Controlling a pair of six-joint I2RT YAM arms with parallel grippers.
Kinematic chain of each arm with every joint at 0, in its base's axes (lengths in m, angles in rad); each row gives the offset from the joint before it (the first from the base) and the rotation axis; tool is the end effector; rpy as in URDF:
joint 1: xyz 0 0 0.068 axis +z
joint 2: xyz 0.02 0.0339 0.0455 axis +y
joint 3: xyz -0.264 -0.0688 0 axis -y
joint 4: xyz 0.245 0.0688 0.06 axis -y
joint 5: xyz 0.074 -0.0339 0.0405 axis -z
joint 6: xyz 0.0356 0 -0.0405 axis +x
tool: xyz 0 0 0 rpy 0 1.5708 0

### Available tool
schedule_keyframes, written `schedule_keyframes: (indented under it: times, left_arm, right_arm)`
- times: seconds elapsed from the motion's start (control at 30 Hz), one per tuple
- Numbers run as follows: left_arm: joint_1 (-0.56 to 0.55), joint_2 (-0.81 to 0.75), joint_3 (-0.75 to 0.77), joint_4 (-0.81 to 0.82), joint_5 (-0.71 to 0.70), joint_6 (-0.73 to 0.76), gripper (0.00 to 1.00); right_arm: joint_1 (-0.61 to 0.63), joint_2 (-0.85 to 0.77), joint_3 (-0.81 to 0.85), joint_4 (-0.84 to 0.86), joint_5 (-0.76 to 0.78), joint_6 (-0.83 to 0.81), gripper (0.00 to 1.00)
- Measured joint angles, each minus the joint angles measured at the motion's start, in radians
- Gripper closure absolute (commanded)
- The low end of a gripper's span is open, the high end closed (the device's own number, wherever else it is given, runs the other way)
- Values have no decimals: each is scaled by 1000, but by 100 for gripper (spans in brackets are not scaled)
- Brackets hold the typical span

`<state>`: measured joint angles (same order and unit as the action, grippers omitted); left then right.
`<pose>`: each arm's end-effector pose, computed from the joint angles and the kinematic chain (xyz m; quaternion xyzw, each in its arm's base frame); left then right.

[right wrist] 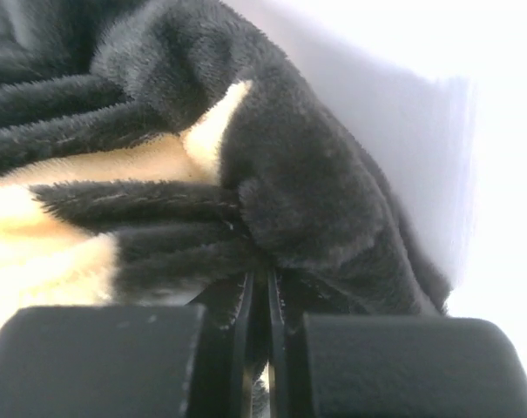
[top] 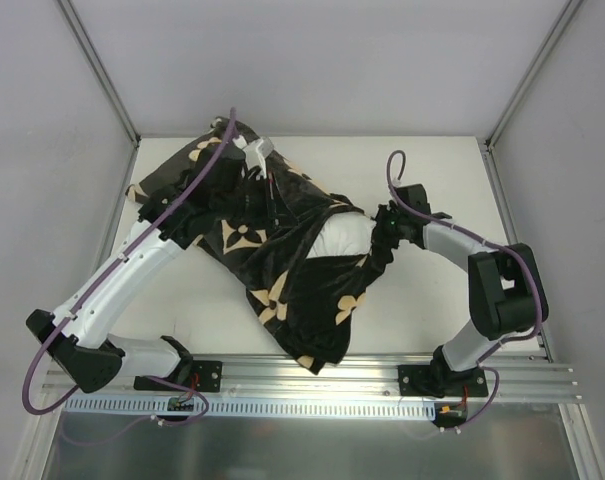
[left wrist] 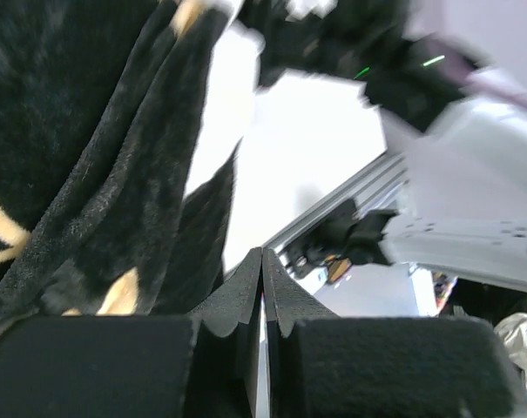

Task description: Remove the pillowcase from the pillow

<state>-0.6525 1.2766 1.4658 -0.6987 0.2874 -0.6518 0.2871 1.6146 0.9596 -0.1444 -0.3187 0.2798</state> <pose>0.2062 -0.1703 0.4184 0.0728 0.8536 -0.4021 0.3231 0.3206 0.1063 0.1983 -0.0630 0.9146 0.2450 0.3155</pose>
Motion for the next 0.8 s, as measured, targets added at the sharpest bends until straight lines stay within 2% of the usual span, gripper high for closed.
schedule_keyframes:
  times: [0.27, 0.47, 0.53, 0.57, 0.67, 0.73, 0.8]
  left_arm:
    - [7, 89, 143, 40, 39, 1, 100]
    - [-99, 258, 148, 31, 39, 19, 100]
    - [-144, 304, 151, 25, 40, 35, 88]
    - [-162, 320, 151, 19, 38, 45, 64]
    - [-199, 340, 154, -4, 23, 76, 12]
    - [-206, 340, 160, -18, 1, 85, 3]
    - [-213, 340, 170, -26, -29, 93, 1]
  right_arm:
    - [20, -13, -150, 91, -26, 37, 99]
    - [22, -137, -188, 143, -101, 72, 99]
    - [24, -181, -211, 186, -141, 94, 99]
    - [25, -200, -224, 213, -162, 109, 99]
    - [26, -244, -253, 282, -212, 156, 99]
    - [32, -257, -255, 309, -233, 178, 99]
    - [39, -264, -255, 334, -249, 196, 99]
